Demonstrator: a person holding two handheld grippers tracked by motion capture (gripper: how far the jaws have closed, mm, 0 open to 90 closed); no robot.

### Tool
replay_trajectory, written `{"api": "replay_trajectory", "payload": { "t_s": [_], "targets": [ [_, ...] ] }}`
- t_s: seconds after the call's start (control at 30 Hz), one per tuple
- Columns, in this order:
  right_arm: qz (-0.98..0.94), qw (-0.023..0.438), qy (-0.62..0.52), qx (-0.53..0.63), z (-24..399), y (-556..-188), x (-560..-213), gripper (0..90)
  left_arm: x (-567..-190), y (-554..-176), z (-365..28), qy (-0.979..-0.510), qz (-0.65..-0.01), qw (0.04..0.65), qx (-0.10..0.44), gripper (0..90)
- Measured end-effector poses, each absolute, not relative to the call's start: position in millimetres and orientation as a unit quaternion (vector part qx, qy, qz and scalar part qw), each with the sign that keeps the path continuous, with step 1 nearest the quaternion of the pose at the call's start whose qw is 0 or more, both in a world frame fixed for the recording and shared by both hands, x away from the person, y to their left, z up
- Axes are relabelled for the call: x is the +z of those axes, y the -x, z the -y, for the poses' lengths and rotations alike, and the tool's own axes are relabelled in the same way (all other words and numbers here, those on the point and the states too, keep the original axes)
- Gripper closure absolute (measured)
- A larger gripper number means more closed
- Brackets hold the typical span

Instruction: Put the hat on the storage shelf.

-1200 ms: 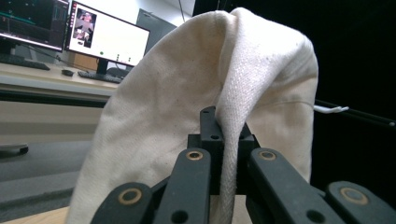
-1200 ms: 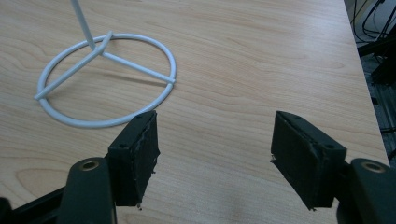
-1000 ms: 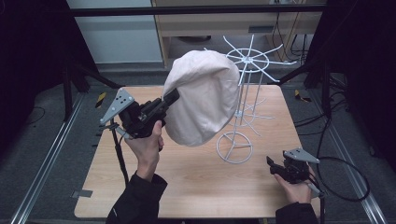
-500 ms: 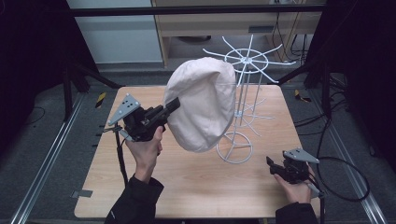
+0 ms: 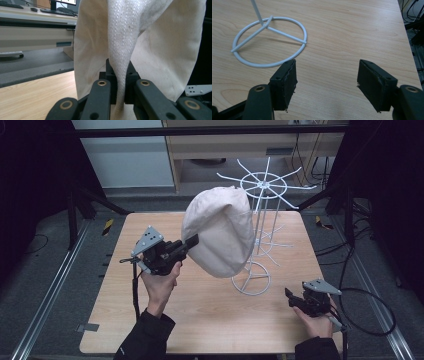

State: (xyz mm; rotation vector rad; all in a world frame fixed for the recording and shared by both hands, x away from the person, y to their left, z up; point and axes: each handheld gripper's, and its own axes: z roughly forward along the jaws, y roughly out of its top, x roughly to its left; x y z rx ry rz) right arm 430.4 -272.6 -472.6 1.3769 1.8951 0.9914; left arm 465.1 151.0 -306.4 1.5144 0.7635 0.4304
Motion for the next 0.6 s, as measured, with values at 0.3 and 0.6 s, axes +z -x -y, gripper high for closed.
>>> {"api": "replay_trajectory", "payload": {
  "t_s": [0.3,0.6],
  "targets": [
    [-0.712,0.294,-0.518,0.372,272,-431,-473,32.0,-312,-467,-147,-0.681,-0.335,0.624,0.190,82.2],
    [-0.713,0.293,-0.518,0.371,272,-431,-473,32.0,-318,-468,-146,-0.691,-0.339,0.610,0.190,74.1]
  ]
}}
